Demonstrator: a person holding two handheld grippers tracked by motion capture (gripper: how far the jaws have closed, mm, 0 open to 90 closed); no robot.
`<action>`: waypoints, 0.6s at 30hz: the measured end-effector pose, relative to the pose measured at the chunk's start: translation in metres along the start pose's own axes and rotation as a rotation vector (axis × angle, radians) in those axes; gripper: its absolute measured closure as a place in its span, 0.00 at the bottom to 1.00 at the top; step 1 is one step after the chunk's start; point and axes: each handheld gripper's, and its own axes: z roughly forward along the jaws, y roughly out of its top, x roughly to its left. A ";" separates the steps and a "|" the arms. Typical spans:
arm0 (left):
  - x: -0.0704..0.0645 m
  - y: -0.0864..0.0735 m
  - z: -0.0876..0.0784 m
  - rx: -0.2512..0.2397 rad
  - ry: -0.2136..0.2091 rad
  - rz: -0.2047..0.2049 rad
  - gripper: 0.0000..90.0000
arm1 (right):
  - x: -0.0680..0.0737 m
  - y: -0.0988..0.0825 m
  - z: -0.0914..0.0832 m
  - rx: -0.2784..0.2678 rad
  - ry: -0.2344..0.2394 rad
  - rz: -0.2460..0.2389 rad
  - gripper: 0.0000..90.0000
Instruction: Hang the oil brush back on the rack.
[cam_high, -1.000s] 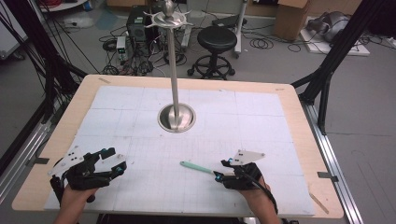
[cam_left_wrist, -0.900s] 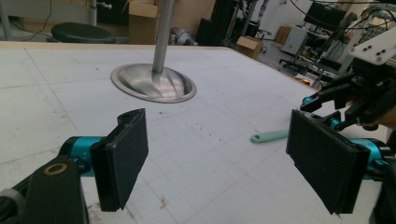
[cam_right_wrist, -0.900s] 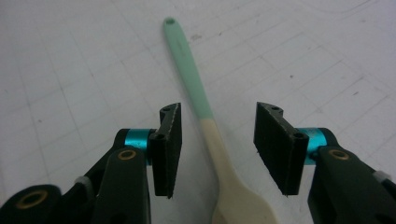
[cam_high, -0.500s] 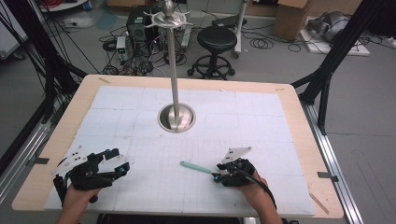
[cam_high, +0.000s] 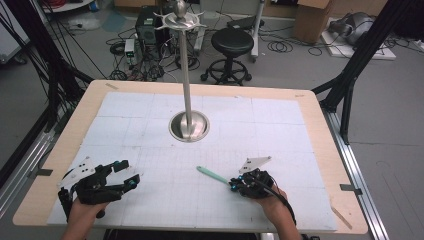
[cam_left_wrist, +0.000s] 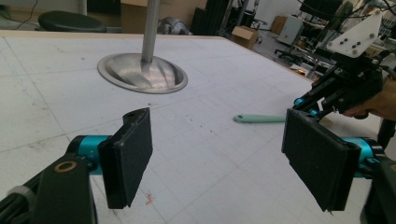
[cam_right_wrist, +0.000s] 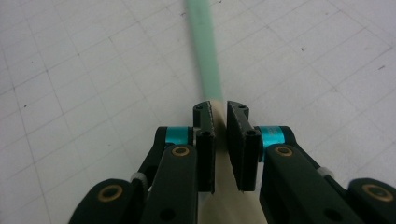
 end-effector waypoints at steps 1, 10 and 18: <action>0.000 0.000 0.000 0.000 0.000 0.000 0.28 | 0.000 0.000 0.000 -0.002 -0.002 0.002 0.92; 0.002 0.001 -0.003 -0.013 -0.017 -0.007 0.33 | 0.001 -0.003 -0.001 -0.030 0.030 0.056 0.92; 0.002 0.001 -0.004 -0.013 -0.017 -0.013 0.33 | 0.002 -0.005 -0.009 -0.067 0.033 0.082 0.92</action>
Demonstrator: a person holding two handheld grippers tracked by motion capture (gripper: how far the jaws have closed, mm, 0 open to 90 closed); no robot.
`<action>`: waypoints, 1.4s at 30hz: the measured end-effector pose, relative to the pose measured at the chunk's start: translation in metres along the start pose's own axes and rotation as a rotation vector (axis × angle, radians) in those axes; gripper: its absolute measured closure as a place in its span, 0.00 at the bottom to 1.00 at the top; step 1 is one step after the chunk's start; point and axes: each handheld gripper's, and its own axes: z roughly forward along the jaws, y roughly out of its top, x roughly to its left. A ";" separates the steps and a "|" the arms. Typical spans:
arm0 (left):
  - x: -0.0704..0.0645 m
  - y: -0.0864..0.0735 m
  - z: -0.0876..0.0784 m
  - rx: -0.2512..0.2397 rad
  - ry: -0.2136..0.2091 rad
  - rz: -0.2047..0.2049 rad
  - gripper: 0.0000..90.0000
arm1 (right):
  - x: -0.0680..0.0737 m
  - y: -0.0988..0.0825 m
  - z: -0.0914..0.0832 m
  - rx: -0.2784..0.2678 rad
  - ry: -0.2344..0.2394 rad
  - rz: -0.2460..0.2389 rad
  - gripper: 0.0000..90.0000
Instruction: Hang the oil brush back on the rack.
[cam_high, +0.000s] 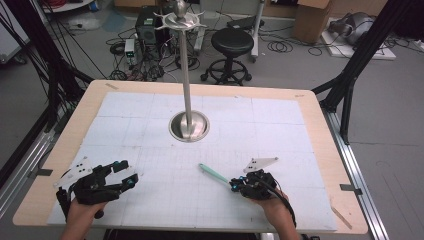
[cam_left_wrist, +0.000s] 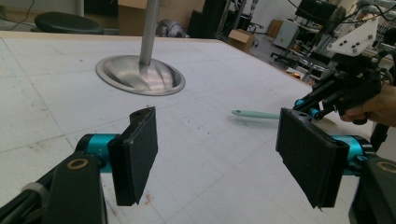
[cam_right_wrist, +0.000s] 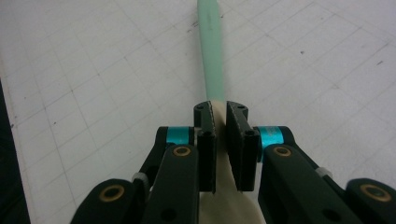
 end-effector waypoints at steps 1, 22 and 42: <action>0.000 0.000 0.000 0.002 -0.002 0.003 0.33 | 0.001 0.000 -0.001 -0.005 -0.001 0.002 0.92; -0.020 0.014 0.020 0.012 -0.234 0.116 0.32 | 0.029 0.011 -0.019 -0.266 0.173 -0.071 0.92; -0.045 0.025 0.050 0.056 -0.459 0.157 0.45 | 0.056 0.028 -0.022 -0.331 0.374 -0.198 0.92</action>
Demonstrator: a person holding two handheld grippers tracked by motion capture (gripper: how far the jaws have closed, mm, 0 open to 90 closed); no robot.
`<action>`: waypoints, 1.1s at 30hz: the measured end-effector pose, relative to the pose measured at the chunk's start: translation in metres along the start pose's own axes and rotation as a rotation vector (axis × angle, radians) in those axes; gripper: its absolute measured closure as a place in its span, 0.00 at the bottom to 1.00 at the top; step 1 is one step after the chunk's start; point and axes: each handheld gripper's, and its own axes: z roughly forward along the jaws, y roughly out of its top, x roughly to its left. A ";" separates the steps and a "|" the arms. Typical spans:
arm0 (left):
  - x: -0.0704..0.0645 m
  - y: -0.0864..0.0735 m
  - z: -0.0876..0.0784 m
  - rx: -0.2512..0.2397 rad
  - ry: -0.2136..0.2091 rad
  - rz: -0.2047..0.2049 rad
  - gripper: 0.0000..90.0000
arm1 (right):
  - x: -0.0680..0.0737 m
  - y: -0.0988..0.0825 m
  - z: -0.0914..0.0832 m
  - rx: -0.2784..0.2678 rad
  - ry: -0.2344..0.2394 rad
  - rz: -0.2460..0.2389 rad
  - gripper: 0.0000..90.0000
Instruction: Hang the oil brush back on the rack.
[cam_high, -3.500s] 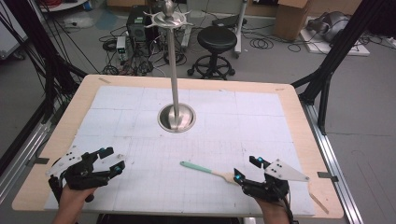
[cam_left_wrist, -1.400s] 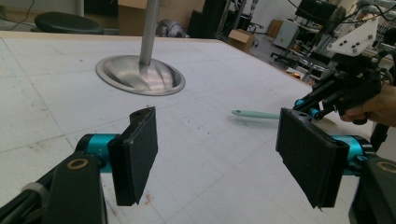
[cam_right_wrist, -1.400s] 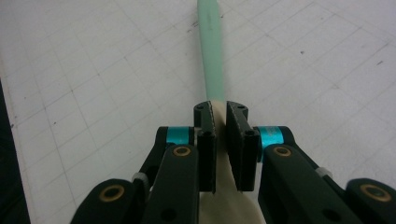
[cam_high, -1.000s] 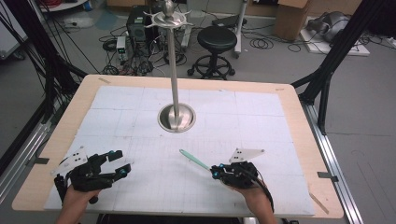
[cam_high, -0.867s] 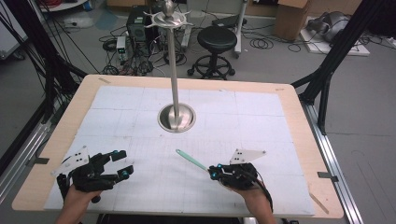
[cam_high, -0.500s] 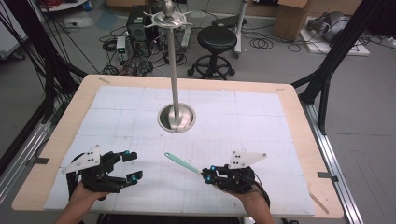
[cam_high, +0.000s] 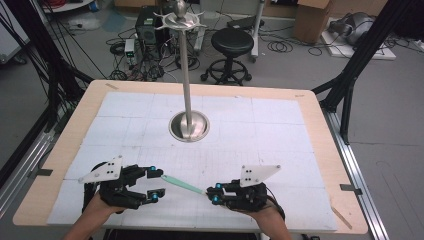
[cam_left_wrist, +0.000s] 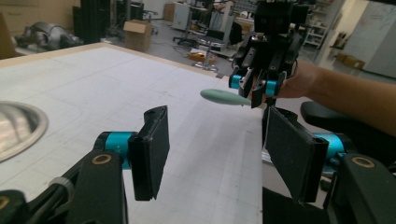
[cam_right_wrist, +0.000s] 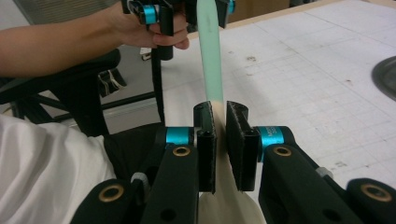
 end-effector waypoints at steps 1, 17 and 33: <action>0.000 0.000 0.002 0.000 -0.005 -0.002 0.46 | 0.000 0.000 0.000 0.001 0.005 -0.003 0.92; -0.005 0.002 0.014 -0.015 -0.091 0.026 0.63 | 0.001 0.000 0.004 0.005 0.062 -0.001 0.92; -0.006 0.004 0.013 -0.048 -0.181 0.027 0.82 | -0.001 -0.002 0.007 -0.009 0.131 0.021 0.91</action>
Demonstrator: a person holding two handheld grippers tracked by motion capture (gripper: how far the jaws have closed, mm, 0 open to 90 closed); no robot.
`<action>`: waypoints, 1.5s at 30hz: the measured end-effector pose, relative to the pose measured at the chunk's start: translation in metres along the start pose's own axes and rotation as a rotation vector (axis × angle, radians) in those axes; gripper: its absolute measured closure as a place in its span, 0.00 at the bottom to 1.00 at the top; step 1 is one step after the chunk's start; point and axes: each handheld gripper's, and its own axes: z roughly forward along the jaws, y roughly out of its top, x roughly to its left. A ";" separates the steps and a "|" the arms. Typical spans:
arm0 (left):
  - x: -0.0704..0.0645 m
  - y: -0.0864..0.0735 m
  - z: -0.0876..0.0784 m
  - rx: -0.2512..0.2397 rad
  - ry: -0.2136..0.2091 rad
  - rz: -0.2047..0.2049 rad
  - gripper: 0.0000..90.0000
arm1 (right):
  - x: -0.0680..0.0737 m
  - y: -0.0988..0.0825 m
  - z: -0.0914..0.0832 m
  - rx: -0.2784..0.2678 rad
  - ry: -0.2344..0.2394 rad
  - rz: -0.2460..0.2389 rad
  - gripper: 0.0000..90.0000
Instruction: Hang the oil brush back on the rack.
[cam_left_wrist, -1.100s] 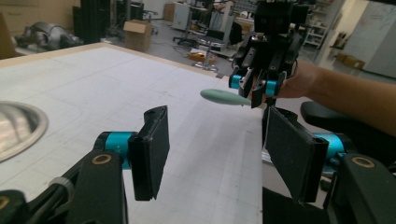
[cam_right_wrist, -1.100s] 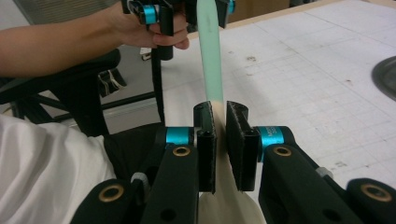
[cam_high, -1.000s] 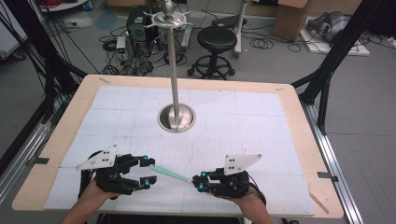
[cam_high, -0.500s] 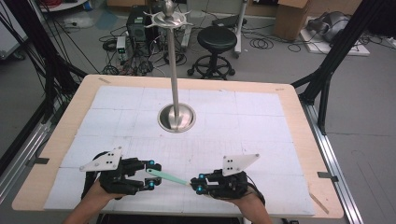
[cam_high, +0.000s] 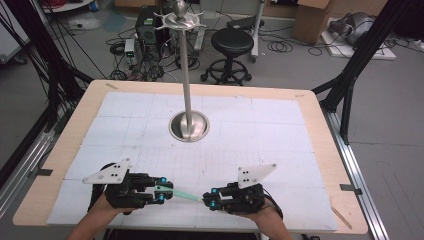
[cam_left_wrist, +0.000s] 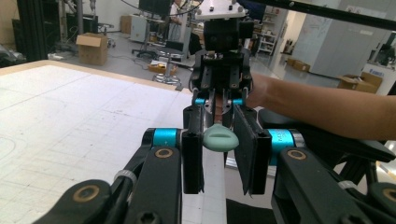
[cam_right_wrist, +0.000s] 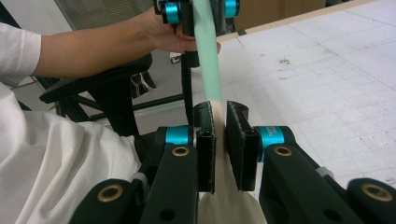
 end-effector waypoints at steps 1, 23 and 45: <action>0.000 0.000 0.000 -0.003 -0.001 -0.003 0.83 | -0.001 0.000 0.000 0.000 -0.003 0.004 0.91; -0.007 0.022 0.010 -0.026 0.039 -0.004 0.84 | 0.001 0.003 0.010 0.018 -0.026 0.002 0.88; -0.016 0.045 0.015 0.034 0.150 -0.015 0.84 | 0.021 0.034 0.041 0.119 -0.226 -0.173 0.88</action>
